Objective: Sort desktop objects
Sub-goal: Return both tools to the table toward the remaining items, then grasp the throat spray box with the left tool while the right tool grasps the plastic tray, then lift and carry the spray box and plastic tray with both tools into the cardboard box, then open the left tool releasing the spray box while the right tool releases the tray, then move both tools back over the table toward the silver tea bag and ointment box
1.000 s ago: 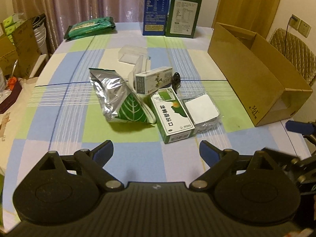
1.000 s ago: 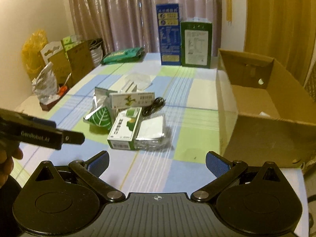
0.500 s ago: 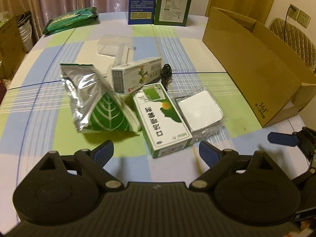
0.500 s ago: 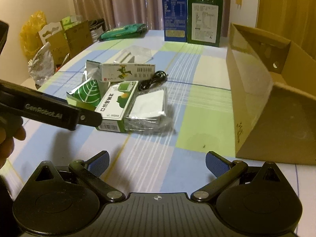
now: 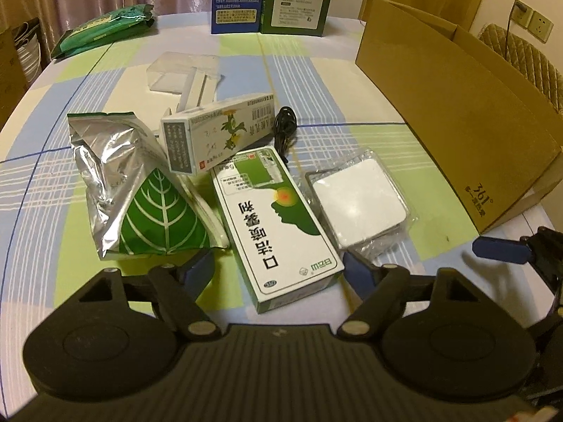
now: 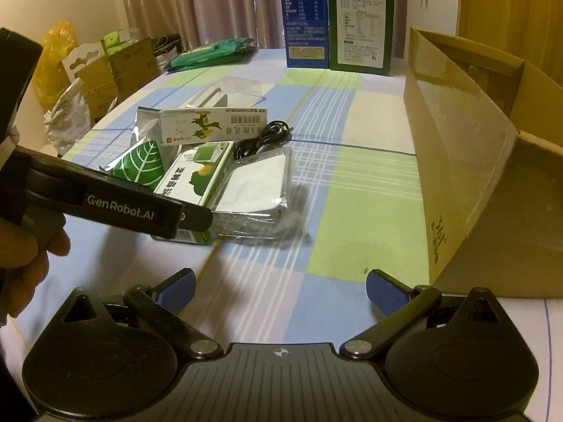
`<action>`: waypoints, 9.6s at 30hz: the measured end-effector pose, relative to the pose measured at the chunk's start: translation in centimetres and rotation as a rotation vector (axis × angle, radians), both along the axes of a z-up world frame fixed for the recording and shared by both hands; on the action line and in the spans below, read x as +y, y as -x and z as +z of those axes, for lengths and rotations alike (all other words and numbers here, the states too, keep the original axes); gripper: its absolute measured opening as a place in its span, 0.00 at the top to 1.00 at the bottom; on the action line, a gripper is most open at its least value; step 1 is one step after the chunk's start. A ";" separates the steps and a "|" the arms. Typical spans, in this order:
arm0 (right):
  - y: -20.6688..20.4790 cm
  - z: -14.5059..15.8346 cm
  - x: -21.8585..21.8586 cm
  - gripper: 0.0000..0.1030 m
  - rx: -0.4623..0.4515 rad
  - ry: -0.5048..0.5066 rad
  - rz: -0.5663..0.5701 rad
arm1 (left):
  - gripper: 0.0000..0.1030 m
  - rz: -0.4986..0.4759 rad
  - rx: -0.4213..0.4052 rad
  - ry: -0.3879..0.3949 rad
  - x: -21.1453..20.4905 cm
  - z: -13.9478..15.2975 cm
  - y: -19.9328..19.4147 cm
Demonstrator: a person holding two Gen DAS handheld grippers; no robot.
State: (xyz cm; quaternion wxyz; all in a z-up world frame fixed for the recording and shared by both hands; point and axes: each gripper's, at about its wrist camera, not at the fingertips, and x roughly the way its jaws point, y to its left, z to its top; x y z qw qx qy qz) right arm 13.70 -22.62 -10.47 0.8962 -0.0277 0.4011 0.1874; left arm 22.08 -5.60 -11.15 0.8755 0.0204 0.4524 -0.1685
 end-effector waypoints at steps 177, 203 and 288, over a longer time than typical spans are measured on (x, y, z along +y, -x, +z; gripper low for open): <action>5.8 10.7 -7.4 0.47 -0.233 -0.036 -0.273 | 0.51 -0.130 -0.190 -0.014 -9.6 10.4 7.5; -2.8 14.3 -19.4 0.47 -0.243 0.006 -0.340 | 0.51 -0.209 -0.181 0.106 -22.5 13.9 1.3; 2.6 15.1 -10.4 0.05 -0.179 -0.106 -0.240 | 0.25 0.034 -0.156 0.083 -3.7 12.3 6.7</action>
